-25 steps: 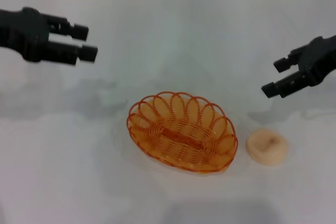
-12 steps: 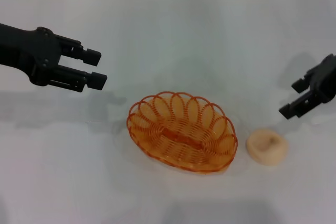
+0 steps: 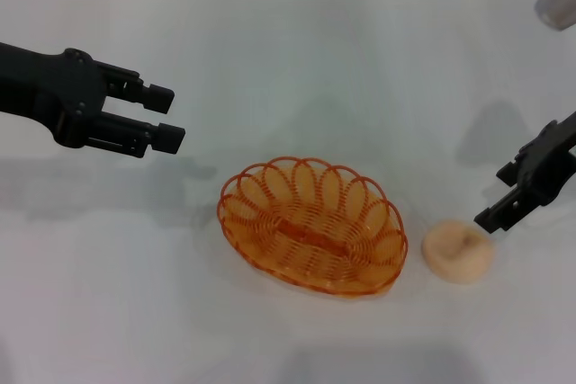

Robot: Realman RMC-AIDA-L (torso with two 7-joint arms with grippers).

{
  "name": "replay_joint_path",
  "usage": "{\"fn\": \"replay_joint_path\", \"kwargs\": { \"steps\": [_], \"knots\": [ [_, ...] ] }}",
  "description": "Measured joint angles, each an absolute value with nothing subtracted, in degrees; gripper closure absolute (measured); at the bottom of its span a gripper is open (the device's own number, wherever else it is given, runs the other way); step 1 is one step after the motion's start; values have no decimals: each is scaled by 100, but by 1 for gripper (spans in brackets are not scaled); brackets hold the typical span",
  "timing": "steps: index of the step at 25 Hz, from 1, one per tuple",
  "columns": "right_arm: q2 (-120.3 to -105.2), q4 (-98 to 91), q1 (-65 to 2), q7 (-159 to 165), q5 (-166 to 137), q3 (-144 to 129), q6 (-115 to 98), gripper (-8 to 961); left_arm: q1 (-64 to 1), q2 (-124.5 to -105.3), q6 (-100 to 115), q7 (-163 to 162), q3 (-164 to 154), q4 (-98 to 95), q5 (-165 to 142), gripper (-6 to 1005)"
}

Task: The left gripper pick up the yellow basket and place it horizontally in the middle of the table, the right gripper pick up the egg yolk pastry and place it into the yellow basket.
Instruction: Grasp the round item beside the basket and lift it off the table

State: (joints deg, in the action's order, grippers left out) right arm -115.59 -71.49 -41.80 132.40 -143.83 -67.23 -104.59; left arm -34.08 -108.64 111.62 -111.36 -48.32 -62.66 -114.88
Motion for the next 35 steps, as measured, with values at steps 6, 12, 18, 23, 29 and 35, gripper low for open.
{"fn": "replay_joint_path", "kwargs": {
  "steps": [6, 12, 18, 23, 29, 35],
  "knots": [
    [-11585, -7158, -4127, 13411, -14359, -7214, -10250, 114, -3392, -10864, 11115, -11135, -4825, -6233, -11488, 350],
    [-11602, -7145, -4037, 13487, -14259, -7407, -10030, 114, -3392, -10862, 11058, -11135, -4825, -6223, -11488, 350],
    [-11614, -7134, -3972, 13526, -14151, -7686, -9828, 114, -3391, -10861, 11047, -11135, -4825, -6216, -11487, 349],
    [-11621, -7125, -3953, 13544, -14120, -7839, -9767, 114, -3383, -10861, 11047, -11118, -4825, -6209, -11487, 349],
    [-11620, -7075, -3940, 13552, -14080, -7959, -9729, 178, -3375, -10861, 11045, -11117, -4825, -6204, -11487, 349],
    [-11619, -7057, -3899, 13565, -14072, -8048, -9698, 300, -3369, -10862, 11010, -11117, -4825, -6205, -11487, 350]
  ]
}}
